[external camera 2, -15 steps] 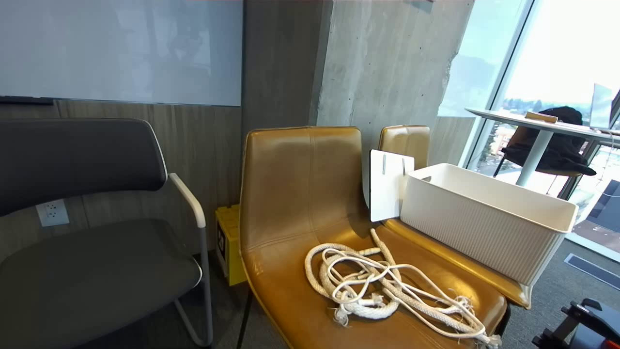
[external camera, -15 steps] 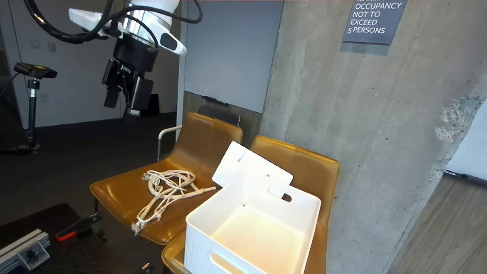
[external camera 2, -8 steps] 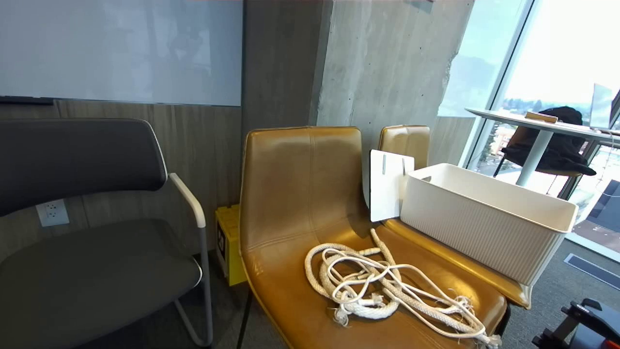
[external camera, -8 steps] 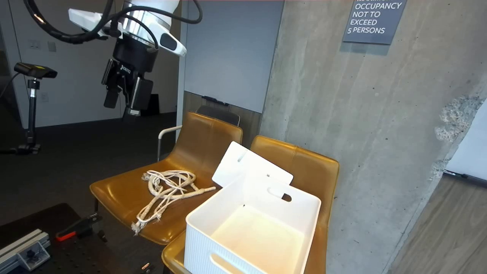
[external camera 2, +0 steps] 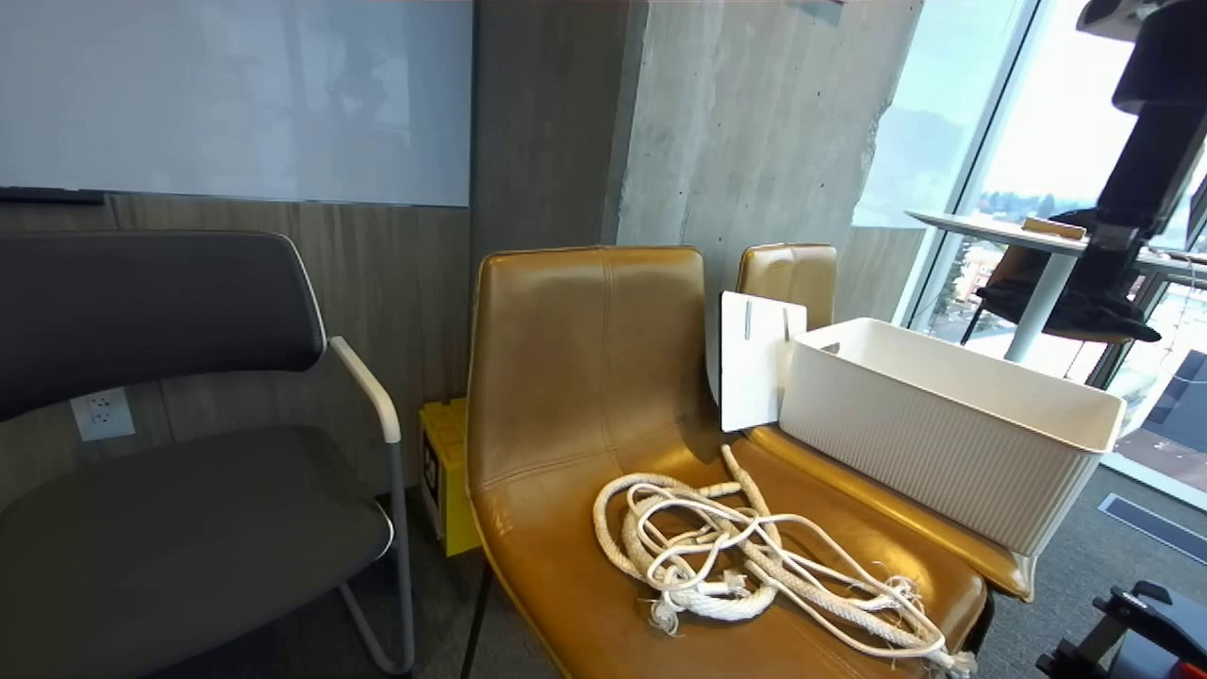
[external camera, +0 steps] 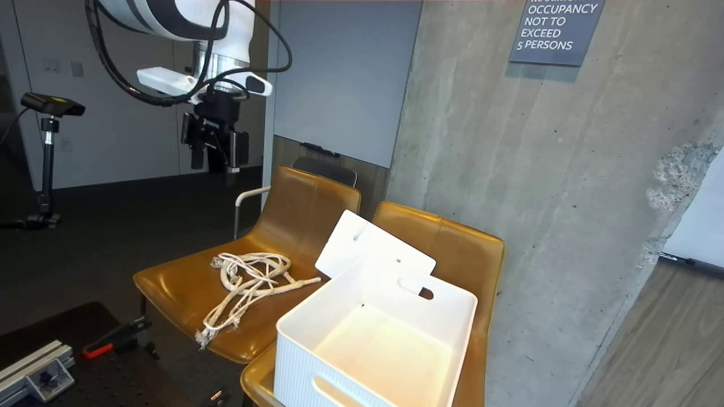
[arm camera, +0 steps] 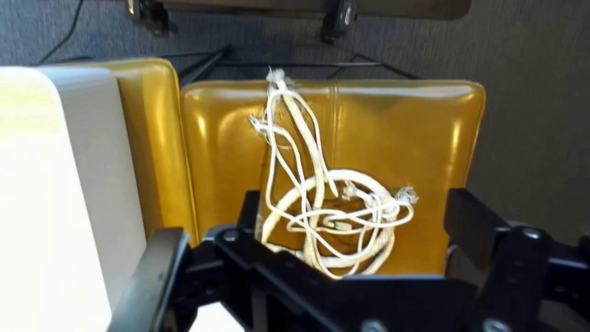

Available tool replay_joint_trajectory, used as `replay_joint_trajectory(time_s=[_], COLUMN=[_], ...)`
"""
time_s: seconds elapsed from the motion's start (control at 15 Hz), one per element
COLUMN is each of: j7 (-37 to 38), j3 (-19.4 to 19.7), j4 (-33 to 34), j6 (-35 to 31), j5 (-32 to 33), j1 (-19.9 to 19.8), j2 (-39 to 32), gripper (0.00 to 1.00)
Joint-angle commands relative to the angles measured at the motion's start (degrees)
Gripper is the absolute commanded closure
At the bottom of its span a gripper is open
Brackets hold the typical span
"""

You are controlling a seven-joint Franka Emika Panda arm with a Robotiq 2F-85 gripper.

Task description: Put the ropes inside the basket then remove them

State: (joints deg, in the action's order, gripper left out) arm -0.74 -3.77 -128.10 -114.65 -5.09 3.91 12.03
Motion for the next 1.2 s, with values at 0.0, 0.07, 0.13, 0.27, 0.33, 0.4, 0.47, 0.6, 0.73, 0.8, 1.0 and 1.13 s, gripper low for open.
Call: replay_joint_trajectory(time_s=[0.0, 0.07, 0.13, 0.27, 0.33, 0.4, 0.47, 0.6, 0.73, 0.8, 1.0, 1.13], j7=[0.46, 1.20, 1.98, 4.64, 6.69, 8.13, 10.20, 13.57, 16.49, 17.63, 19.65, 19.33], j3=[-2.36, -2.74, -2.87, -2.44, -1.91, -1.40, -0.75, 0.65, 2.32, 3.21, 5.84, 6.94], j4=[6.05, 7.24, 8.41, 11.27, 12.49, 13.78, 14.89, 17.26, 19.62, 20.50, 24.36, 27.08], j6=[-11.25, -14.50, -17.03, -21.57, -23.43, -24.47, -25.84, -27.55, -28.75, -28.96, -28.91, -28.53], j5=[2.40, 4.23, 6.21, 11.38, 14.96, 17.43, 20.70, 25.88, 29.98, 31.56, 34.68, 34.39], j1=[1.60, 1.78, 1.95, 2.50, 2.97, 3.43, 4.24, 6.08, 8.33, 9.43, 12.68, 13.86], j2=[-11.07, -13.82, -16.12, -21.19, -23.54, -25.50, -27.83, -32.01, -36.71, -38.51, -46.25, -51.09], gripper=[0.00, 0.00, 0.00, 0.00, 0.00, 0.00, 0.00, 0.00, 0.00, 0.00, 0.00, 0.00])
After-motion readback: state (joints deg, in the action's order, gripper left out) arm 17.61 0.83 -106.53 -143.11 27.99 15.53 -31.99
